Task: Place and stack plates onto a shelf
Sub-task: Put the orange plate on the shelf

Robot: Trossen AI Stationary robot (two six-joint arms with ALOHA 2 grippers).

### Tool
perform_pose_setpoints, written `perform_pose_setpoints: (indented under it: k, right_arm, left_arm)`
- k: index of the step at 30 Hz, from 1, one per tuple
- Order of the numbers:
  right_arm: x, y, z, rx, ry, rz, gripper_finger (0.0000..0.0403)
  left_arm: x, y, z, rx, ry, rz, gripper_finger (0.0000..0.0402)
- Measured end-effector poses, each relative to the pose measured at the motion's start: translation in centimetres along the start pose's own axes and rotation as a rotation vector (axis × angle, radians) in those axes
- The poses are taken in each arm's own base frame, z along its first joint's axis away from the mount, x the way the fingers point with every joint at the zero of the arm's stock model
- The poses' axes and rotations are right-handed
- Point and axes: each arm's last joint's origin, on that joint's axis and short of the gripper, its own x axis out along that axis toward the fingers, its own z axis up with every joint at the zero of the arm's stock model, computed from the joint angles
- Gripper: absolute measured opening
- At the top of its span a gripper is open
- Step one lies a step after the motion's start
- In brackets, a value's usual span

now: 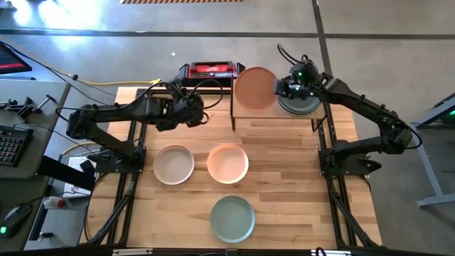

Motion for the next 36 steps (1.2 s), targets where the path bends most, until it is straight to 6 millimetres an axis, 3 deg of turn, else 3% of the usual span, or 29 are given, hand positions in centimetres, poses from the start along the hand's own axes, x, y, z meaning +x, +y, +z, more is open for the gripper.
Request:
perform_pose_setpoints:
  k: [23,36]
  right_arm:
    - [0.4,1.3,-2.3,-0.086,-0.033,-0.111,0.0]
    - [1.9,1.4,-2.6,-0.103,-0.027,-0.154,0.0]
  left_arm:
    - [0.0,0.0,0.0,0.0,0.0,0.0,0.0135]
    - [0.0,0.0,0.0,0.0,-0.001,0.0,0.0135]
